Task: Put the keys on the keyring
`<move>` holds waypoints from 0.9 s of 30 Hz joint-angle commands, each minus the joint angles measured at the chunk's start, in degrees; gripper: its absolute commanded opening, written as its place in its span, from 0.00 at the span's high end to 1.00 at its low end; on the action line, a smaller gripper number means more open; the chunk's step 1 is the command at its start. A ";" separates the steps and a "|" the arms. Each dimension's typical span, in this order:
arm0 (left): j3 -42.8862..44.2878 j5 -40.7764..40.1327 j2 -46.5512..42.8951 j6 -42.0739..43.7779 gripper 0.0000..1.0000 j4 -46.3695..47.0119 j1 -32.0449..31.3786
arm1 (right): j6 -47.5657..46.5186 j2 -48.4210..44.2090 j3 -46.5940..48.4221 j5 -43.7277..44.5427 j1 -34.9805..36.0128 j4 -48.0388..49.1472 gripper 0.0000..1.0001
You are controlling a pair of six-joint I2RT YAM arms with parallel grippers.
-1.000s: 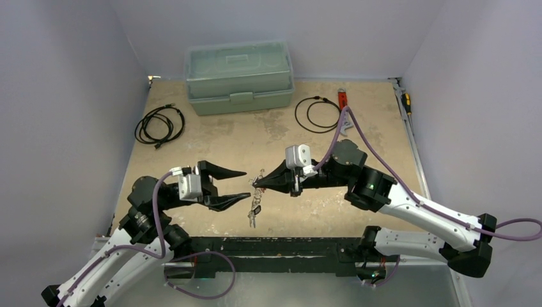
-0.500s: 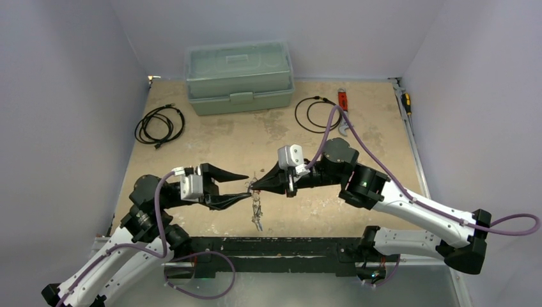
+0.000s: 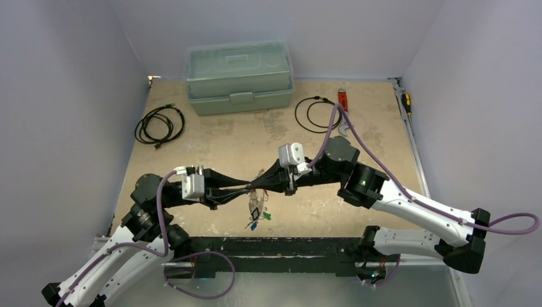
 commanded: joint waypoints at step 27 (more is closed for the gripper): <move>2.69 -3.01 0.08 0.63 1.00 -2.22 -0.07 | -1.63 -2.93 5.14 5.56 0.22 -5.11 0.59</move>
